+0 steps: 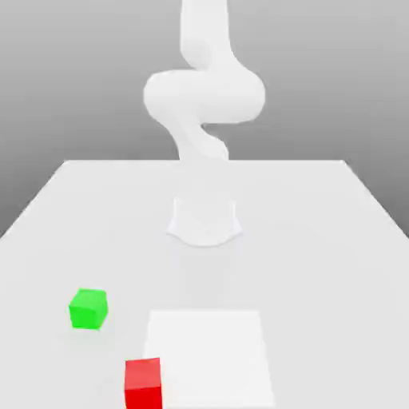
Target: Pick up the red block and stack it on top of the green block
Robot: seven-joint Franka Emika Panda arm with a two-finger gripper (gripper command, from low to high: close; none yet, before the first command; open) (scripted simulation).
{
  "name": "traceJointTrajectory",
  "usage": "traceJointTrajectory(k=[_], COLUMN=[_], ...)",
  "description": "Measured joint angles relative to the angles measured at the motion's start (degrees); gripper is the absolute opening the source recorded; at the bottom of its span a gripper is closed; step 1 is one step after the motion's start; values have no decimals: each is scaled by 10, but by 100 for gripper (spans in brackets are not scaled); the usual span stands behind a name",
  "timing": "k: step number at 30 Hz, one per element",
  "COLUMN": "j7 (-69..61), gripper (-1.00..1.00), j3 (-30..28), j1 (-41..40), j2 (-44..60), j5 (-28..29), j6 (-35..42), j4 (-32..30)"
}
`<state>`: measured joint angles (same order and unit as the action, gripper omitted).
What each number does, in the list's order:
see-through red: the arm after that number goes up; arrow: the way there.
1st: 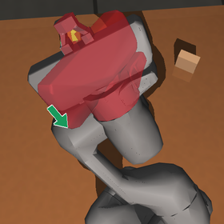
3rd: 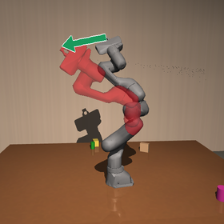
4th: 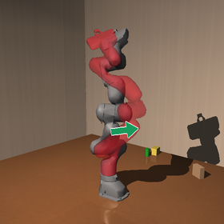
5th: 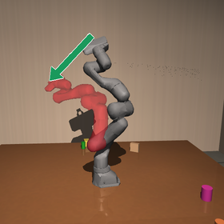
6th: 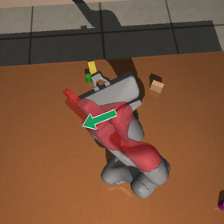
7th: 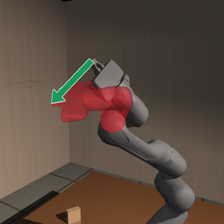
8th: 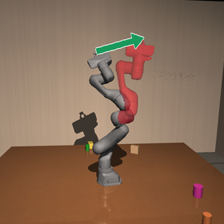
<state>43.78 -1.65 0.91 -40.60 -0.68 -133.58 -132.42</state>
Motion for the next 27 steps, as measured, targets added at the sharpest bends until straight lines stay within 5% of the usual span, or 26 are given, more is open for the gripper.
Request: traceJointTrajectory(k=[27], j7=[-205], gripper=[0], j3=[-84], j1=[0], j2=[560], j5=[-58], j6=[-207], j4=[-63])
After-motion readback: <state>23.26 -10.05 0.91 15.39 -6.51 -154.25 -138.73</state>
